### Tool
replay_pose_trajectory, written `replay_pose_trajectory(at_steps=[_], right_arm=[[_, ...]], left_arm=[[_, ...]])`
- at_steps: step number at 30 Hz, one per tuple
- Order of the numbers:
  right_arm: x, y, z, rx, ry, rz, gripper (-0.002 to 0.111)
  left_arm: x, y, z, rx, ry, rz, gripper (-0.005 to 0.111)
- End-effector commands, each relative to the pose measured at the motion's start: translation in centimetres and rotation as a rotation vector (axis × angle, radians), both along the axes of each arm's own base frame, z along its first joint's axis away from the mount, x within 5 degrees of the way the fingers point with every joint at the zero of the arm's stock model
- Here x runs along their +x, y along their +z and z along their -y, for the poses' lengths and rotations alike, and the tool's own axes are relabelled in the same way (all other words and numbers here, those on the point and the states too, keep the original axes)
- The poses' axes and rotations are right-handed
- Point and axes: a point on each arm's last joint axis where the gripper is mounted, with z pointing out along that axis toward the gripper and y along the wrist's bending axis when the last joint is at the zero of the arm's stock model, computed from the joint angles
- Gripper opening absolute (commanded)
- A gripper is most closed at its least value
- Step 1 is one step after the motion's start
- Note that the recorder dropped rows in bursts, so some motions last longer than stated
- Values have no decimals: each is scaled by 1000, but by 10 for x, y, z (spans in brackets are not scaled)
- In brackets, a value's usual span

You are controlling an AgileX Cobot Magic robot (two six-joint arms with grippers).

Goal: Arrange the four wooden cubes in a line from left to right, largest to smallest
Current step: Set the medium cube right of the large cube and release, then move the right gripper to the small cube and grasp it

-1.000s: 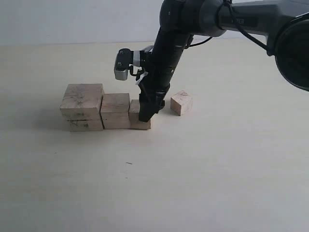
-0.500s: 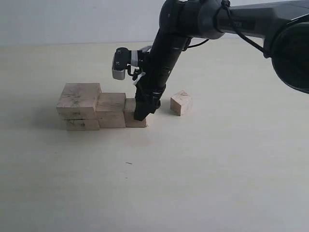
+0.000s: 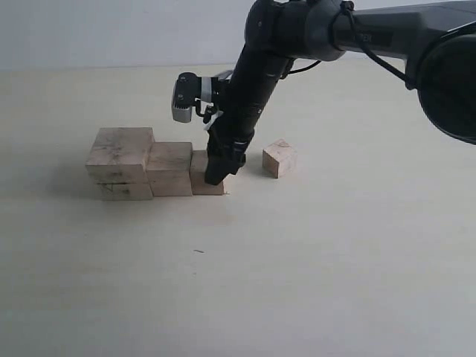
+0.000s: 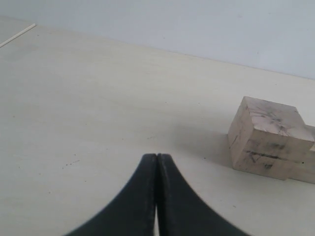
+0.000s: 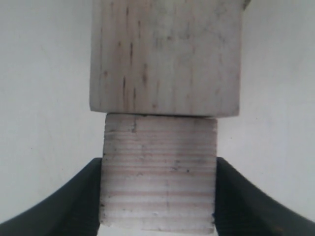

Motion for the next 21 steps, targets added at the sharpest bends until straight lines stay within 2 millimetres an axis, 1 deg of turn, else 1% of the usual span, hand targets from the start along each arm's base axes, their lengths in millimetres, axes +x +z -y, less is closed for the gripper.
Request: replay_pose_trajectory(at_steps=[1, 8, 12, 16, 18, 21], right_arm=[[3, -16, 2, -27, 1, 19, 1], [3, -16, 2, -27, 1, 19, 20], [3, -16, 2, -27, 1, 19, 33], [4, -14, 1, -24, -2, 25, 52], [5, -11, 1, -19, -24, 29, 63], [5, -6, 1, -14, -63, 27, 77]], left_arm=[[0, 1, 0, -3, -4, 11, 0], [0, 1, 0, -3, -4, 11, 0], [0, 1, 0, -3, -4, 11, 0], [0, 1, 0, -3, -4, 11, 0], [0, 1, 0, -3, -4, 11, 0], [0, 1, 0, -3, -4, 11, 0]])
